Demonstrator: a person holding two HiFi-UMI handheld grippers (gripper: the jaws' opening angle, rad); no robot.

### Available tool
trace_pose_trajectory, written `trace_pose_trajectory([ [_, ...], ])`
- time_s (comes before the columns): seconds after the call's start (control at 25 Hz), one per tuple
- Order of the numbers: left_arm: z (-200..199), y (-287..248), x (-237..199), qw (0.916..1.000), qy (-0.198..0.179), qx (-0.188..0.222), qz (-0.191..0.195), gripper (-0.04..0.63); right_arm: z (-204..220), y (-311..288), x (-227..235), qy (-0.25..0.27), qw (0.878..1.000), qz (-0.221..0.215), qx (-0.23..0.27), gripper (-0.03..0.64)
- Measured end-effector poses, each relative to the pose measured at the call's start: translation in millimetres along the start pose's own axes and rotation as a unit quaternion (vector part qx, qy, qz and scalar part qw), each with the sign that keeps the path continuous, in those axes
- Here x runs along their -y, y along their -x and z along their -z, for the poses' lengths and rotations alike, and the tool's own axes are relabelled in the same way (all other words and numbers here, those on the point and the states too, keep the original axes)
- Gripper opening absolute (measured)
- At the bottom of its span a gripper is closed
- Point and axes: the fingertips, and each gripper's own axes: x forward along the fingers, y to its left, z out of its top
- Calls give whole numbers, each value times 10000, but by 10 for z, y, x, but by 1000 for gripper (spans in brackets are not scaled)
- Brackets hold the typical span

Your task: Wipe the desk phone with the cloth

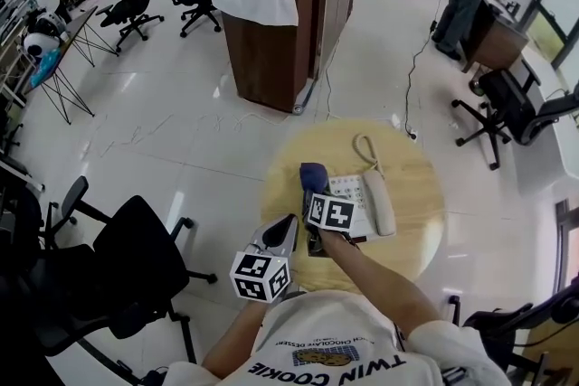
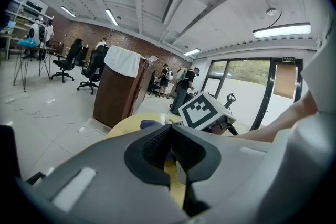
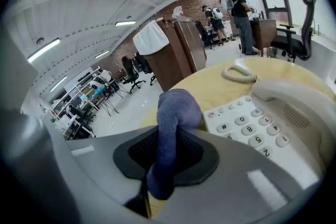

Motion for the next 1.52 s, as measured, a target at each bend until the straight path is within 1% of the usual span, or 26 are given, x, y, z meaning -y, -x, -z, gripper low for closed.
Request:
trace_pose_trajectory([
  [0.24, 21, -16, -27, 10000, -41, -39, 11, -8, 124, 31, -29, -173, 9998, 0, -70, 66],
  [0.52, 111, 36, 117, 10000, -14, -82, 51, -8, 469, 270, -80, -80, 9998, -128, -143, 66],
  [0.72, 182, 101, 215, 9999, -44, -105, 77, -8, 685, 452, -189, 362, 9988, -313, -89, 66],
  [0.96, 287, 153, 380, 9998, -49, -150, 150, -8, 903, 646, -114, 540, 9978, -348, -135, 66],
  [1.12, 371, 177, 451, 9995, -46, -229, 219, -8, 1042, 785, -80, 776, 9962, -390, -115, 66],
  [1.32, 434, 125, 582, 9988, -86, -294, 375, -8, 1217, 938, -76, 1254, 9906, -516, -170, 66],
  [1.52, 485, 56, 707, 9978, -108, -373, 528, -8, 1395, 1106, 7, 1807, 9807, -685, -288, 66],
])
